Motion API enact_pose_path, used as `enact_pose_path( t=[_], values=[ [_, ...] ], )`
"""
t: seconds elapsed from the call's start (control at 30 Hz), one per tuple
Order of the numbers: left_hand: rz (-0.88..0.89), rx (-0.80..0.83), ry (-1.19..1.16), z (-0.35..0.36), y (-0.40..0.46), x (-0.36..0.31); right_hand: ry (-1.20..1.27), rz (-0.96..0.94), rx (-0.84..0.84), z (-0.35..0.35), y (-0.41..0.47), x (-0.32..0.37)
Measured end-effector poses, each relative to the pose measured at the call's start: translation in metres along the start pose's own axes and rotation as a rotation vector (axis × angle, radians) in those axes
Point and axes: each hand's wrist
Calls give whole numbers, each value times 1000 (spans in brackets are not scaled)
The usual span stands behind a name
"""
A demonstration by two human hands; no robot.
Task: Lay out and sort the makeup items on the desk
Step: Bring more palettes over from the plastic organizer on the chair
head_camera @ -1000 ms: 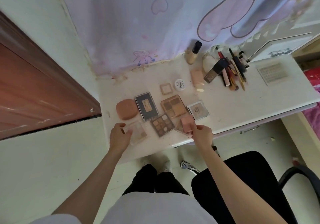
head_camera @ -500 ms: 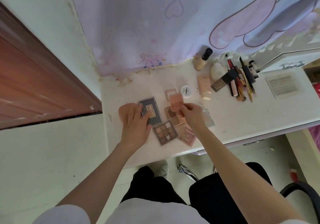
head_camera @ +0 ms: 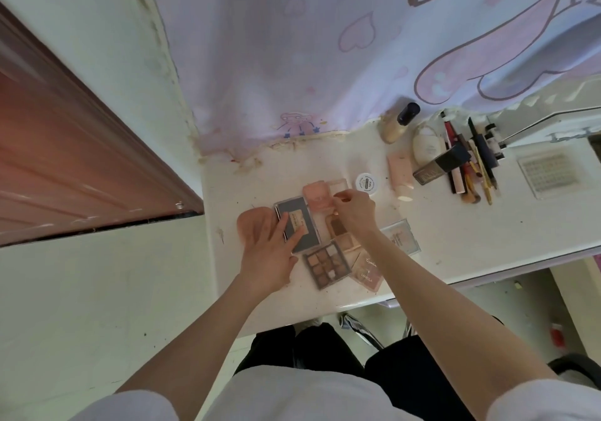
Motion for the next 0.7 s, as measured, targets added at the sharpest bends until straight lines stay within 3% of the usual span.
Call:
enact_pose_path(
  t=[0.17, 0.27, 0.37, 0.53, 0.7],
  values=[
    [27, -14, -81, -13, -2, 3, -73, -107, 16, -26, -14, -4],
    [-3, -146, -253, -28, 3, 0, -168, -206, -20, -51, -21, -15],
    [2, -273, -203, -45, 16, -17, -259, -301, -75, -79, -27, -33],
    [139, -428, -264, -71, 42, -71, -230, -499, -220, -132, -22, -60],
    [133, -620, -199, -94, 84, -116, -144, -683, -428, -208, 18, -65]
  ],
)
Point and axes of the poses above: each hand's wrist, its own y-axis towards the middle knuckle, its own z-axis out of the palm, x = y × z, and after that the axes turned 11 degrees about z, right-handed
